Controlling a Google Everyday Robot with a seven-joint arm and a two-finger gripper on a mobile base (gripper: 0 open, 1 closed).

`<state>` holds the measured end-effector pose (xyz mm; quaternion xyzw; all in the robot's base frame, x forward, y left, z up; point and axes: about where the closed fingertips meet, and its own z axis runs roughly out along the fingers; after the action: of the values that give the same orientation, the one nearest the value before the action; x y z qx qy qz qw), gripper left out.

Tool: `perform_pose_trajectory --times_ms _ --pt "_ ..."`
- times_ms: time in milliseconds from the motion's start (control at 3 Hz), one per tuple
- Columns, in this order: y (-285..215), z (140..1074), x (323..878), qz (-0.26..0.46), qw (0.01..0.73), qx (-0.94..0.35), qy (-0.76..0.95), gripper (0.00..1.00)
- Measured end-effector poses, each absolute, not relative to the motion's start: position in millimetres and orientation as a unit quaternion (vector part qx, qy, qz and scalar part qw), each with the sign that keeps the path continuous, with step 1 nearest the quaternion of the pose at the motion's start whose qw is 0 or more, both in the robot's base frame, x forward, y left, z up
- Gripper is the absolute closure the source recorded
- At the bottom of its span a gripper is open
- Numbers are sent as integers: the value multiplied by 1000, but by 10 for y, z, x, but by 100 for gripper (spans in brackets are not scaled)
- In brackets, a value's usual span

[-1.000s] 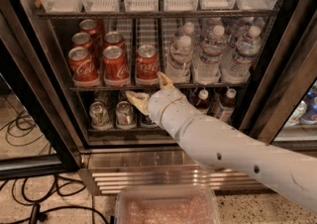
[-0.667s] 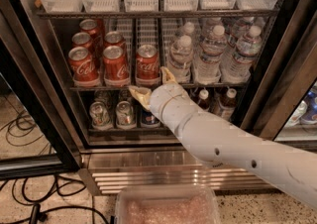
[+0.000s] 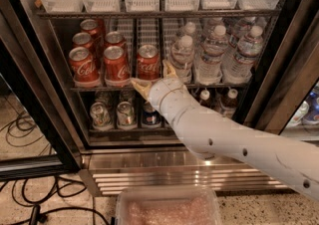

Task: Pick coke can from middle shelf of fridge

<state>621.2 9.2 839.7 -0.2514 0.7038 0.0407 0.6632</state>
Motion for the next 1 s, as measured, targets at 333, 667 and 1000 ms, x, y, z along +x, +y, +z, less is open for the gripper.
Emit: perform_pose_trajectory --times_ms 333,667,1000 --pt "105 8397 6304 37 668 -240 703 38" --pt "115 8390 6367 36 672 -227 704 38" --pt "135 8382 6410 36 674 -219 704 39"
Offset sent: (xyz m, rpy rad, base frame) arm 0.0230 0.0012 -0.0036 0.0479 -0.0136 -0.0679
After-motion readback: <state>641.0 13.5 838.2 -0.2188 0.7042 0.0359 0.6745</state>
